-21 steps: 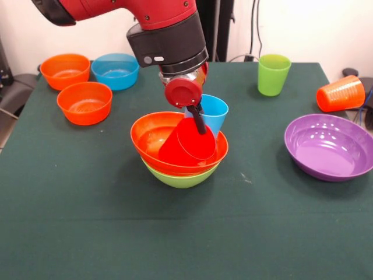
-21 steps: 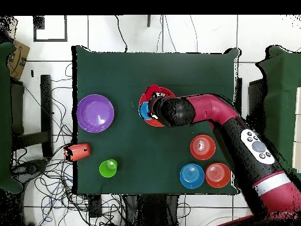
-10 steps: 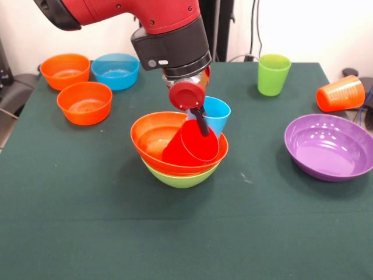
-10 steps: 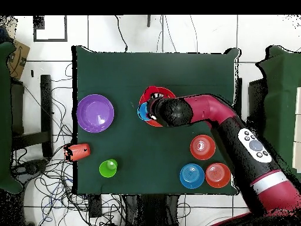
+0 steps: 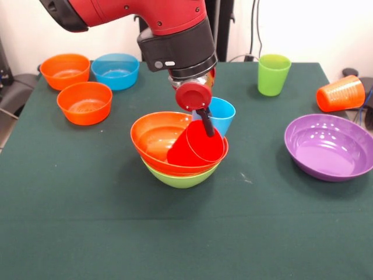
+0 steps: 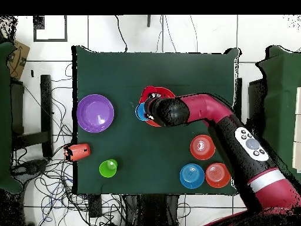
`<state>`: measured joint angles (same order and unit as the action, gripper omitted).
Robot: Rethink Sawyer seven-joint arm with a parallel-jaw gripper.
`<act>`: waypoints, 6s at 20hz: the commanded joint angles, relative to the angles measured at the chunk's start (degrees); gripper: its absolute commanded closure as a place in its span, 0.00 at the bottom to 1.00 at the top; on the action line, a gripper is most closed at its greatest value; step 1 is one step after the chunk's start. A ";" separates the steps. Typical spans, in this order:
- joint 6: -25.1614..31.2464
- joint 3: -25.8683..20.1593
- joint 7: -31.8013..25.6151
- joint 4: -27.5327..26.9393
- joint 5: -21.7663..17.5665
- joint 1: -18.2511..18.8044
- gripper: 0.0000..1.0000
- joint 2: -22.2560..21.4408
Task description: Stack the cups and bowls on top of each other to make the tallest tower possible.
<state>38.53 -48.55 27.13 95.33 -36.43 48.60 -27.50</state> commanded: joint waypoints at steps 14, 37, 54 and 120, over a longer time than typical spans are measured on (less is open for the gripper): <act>5.26 5.92 -1.91 -4.17 -4.30 -3.47 0.00 -0.57; 7.08 6.30 -3.09 -3.69 -3.77 -2.91 0.00 -2.38; 9.40 6.16 -8.48 -5.14 -5.23 0.23 0.00 -2.03; 6.16 9.80 9.82 7.29 0.05 -5.34 0.00 -15.37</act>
<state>42.31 -42.89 27.13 97.43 -37.80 45.47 -40.78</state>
